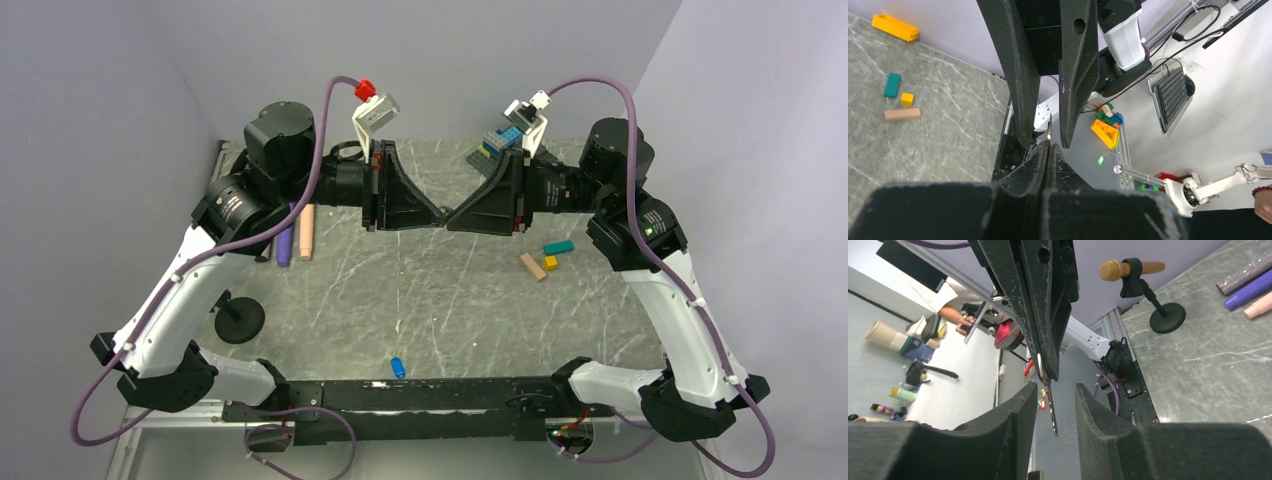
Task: Remove the keys from the keyring
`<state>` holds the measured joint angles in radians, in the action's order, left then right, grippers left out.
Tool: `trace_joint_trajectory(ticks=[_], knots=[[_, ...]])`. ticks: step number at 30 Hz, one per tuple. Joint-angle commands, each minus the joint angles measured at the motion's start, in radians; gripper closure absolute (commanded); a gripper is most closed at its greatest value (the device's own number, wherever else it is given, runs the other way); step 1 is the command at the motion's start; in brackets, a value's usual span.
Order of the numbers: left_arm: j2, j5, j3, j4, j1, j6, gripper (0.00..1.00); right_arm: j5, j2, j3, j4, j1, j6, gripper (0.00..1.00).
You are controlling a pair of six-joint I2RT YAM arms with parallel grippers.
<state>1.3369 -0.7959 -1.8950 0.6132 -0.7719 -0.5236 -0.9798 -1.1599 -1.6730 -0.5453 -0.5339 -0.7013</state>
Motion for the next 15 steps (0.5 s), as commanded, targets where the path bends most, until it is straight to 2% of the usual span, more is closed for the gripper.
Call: trace_joint_trajectory(ticks=[1,6,9,10,12,13,14,15], knots=[[0.023,-0.045,-0.055,0.065,-0.004,0.021,1.0,-0.051,-0.009,-0.04,-0.013,0.001,0.024,0.68],[0.033,-0.043,-0.058,0.094,-0.003,0.026,1.0,-0.056,-0.003,-0.027,-0.024,0.0,0.027,1.0],[0.03,0.007,-0.056,0.126,-0.002,0.042,1.0,-0.049,0.009,-0.008,-0.032,0.0,0.032,1.0],[0.028,0.039,-0.055,0.141,-0.002,0.049,0.95,-0.043,0.014,-0.002,-0.037,0.001,0.036,1.0],[0.021,0.111,-0.052,0.173,0.002,0.059,0.65,-0.026,0.018,0.007,-0.054,0.0,0.047,1.0],[0.015,0.17,-0.047,0.189,0.003,0.067,0.44,-0.01,0.02,0.01,-0.07,0.0,0.055,1.0],[0.007,0.226,-0.038,0.208,0.002,0.076,0.18,0.014,0.022,0.01,-0.09,0.0,0.067,1.0],[-0.005,0.283,-0.02,0.225,0.003,0.088,0.1,0.054,0.022,0.013,-0.116,0.0,0.081,1.0]])
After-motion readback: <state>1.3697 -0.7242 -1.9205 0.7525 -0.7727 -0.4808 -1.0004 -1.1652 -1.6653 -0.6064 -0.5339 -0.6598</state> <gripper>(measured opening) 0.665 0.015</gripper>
